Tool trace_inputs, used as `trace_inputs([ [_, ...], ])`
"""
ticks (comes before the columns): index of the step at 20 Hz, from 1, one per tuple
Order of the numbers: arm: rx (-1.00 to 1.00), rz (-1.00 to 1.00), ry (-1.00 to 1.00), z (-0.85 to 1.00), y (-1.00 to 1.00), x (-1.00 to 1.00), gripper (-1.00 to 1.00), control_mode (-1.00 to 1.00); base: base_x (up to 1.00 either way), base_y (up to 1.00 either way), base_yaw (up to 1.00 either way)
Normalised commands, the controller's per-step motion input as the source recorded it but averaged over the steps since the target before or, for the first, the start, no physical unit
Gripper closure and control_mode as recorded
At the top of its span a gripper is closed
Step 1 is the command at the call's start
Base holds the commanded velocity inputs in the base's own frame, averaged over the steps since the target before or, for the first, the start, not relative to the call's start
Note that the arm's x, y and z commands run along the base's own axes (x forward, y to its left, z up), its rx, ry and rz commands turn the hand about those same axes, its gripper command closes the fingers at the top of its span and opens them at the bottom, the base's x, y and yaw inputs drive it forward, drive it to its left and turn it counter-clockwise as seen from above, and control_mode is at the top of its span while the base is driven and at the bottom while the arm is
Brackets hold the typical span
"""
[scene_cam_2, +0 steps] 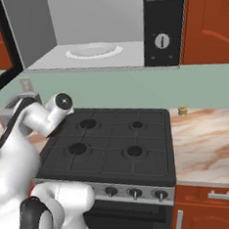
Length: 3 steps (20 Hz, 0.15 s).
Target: Pick the bell pepper from the microwave and place it on plate located on the counter.
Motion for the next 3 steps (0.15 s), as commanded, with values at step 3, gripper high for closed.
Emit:
trace_inputs([
  [3,-0.09,-0.26,0.06,0.42,-1.0,-0.29,-1.0,-1.0,0.0,0.0,0.0],
])
